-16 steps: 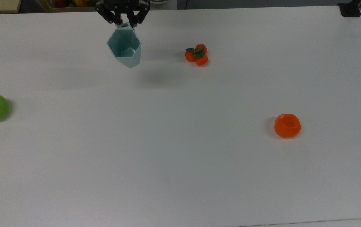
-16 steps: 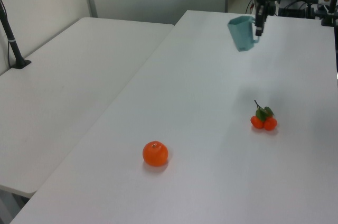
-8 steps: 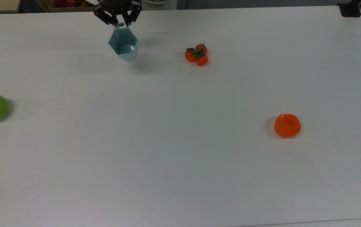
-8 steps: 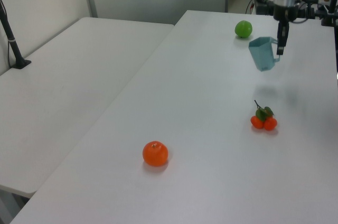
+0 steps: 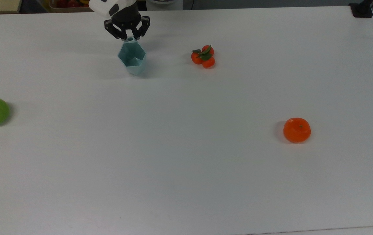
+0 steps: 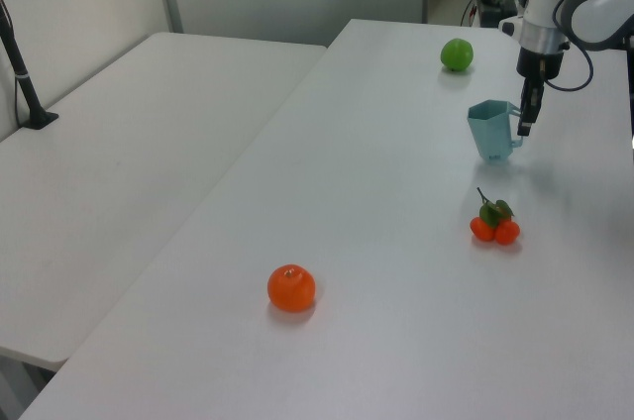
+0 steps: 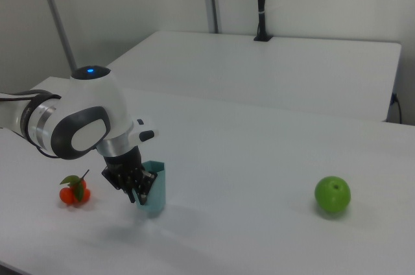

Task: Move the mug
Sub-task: 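Lower the mug onto the table beside the tangerines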

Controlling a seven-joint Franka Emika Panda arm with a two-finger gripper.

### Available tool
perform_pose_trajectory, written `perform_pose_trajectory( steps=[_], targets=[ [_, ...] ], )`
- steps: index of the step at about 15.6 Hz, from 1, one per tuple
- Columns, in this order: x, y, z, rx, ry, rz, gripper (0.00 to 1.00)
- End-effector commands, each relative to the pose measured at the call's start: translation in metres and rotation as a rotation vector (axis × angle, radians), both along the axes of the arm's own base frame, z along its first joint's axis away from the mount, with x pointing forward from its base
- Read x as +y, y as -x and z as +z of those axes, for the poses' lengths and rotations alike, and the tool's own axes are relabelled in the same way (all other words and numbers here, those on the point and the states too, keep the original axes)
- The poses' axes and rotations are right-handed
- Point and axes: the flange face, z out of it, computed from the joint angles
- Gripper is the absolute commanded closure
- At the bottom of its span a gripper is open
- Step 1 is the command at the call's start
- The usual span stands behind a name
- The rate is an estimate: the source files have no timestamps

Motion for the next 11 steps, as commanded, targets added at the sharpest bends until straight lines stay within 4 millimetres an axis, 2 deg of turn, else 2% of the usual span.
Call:
perform_pose_trajectory(
  steps=[1, 5, 6, 7, 9, 11],
  targets=[
    [0.0033, 0.0029, -0.0122, -0.016, 0.004, 0.016, 1.0],
    [0.0054, 0.0019, -0.0207, -0.025, 0.005, 0.017, 1.0],
    [0.0054, 0.0021, -0.0208, -0.024, 0.005, 0.017, 0.96],
    [0.004, 0.0022, -0.0206, -0.021, 0.005, 0.014, 0.81],
    [0.0026, 0.0026, -0.0207, -0.015, 0.003, 0.007, 0.45],
    [0.0034, 0.0037, -0.0206, 0.001, 0.001, 0.009, 0.31]
  ],
)
